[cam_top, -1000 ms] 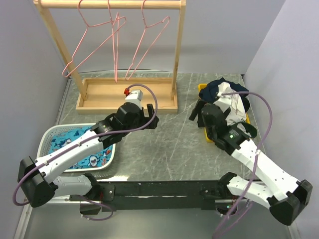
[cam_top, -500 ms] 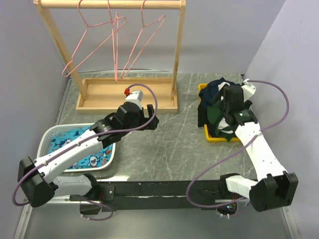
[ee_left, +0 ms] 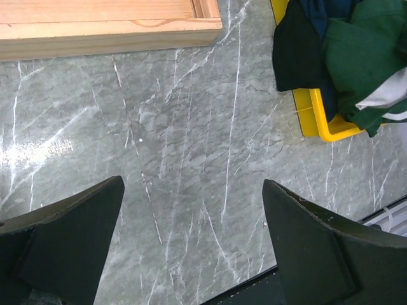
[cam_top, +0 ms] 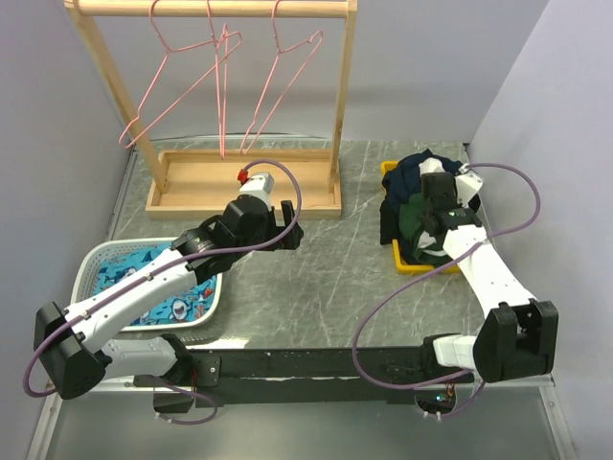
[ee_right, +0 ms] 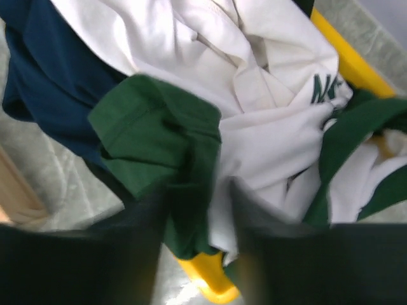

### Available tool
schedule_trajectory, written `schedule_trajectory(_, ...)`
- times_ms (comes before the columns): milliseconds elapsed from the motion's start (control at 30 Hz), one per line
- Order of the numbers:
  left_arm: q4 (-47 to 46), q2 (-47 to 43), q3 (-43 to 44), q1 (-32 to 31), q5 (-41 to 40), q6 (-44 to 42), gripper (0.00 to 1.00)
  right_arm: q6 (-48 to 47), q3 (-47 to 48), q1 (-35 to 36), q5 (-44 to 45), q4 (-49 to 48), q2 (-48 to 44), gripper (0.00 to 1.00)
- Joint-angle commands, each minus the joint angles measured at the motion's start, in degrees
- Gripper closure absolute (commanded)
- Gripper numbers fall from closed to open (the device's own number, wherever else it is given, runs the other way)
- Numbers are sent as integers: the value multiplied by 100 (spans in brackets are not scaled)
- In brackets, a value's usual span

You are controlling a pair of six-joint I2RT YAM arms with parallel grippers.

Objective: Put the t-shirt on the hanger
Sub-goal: Pick up the T-shirt and place it in the bin.

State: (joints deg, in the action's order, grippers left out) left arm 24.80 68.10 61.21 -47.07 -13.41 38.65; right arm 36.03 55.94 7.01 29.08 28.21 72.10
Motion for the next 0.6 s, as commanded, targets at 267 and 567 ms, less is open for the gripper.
schedule_trajectory(267,16,-235,347,49,5,46,4,-193,3225,-164,-973,360,-670,100)
schedule_trajectory(567,60,-253,707,57,14,-77,4,-211,5827,-156,-2475,308,-285,100)
